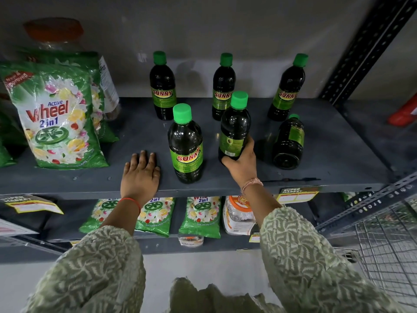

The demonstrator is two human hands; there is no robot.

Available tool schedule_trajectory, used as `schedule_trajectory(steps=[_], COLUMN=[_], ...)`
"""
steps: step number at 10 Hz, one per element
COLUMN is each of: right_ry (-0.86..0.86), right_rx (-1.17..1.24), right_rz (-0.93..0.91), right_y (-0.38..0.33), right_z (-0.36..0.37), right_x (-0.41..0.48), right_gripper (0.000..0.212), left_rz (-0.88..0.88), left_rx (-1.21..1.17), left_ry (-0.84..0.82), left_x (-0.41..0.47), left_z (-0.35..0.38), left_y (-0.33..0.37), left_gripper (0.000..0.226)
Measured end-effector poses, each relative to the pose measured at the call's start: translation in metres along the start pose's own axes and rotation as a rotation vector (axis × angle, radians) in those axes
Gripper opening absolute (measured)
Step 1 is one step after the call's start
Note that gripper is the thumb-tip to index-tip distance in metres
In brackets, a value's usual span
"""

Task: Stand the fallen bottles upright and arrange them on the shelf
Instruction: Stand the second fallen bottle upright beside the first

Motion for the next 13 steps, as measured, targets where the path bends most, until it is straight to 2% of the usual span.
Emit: schedule_trajectory(steps=[1, 3, 4, 5, 6, 7, 8, 9, 13], right_ry=[0.043, -0.009, -0.073, -0.051, -0.02, -0.033, -0.117, -0.189, -0.239], right_rx=[-0.094, -0.014, 0.023, -0.023, -0.058, -0.044, -0.053, -0.076, -0.13], right_rz=[-0.057, -0.001, 0.023, -0.008, -0.026, -0.008, -0.022, -0.035, -0.074], right_y=[-0.002, 0.005, 0.01, 0.005, -0.001, 0.0, 0.002, 0.003, 0.008], right_z=[-0.002, -0.01, -0.008, -0.007, -0.008, -0.014, -0.018, -0.021, -0.026], right_x=[0.001, -0.003, -0.002, -0.002, -0.005, -0.006, -0.011, -0.02, -0.038], right_gripper=[0.094, 0.068, 0.071, 0.098, 0.098, 0.078, 0.064, 0.06, 0.063], left_rz=[0.004, 0.006, 0.002, 0.003, 0.004, 0.006, 0.011, 0.011, 0.007], left_rx=[-0.002, 0.0, -0.002, -0.003, -0.013, -0.007, -0.006, 0.004, 0.006], left_ry=[0.002, 0.007, 0.004, 0.001, 0.002, 0.001, 0.0, -0.008, -0.021], left_x=[0.0, 0.0, 0.0, 0.0, 0.0, 0.0, 0.0, 0.0, -0.001], left_z=[0.0, 0.0, 0.0, 0.0, -0.001, -0.001, -0.001, -0.001, 0.0], left_y=[0.0, 0.0, 0.0, 0.0, 0.0, 0.0, 0.0, 0.001, 0.002], left_gripper=[0.052, 0.052, 0.052, 0.052, 0.052, 0.052, 0.052, 0.052, 0.052])
Point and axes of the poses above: each hand's wrist, its own x-axis towards the middle knuckle, its own z-axis out of the palm, y = z × x, the point moved 8 cm from there along x, towards the middle knuckle, and after that the axes turned 6 degrees about -z, right-handed, at the moved point
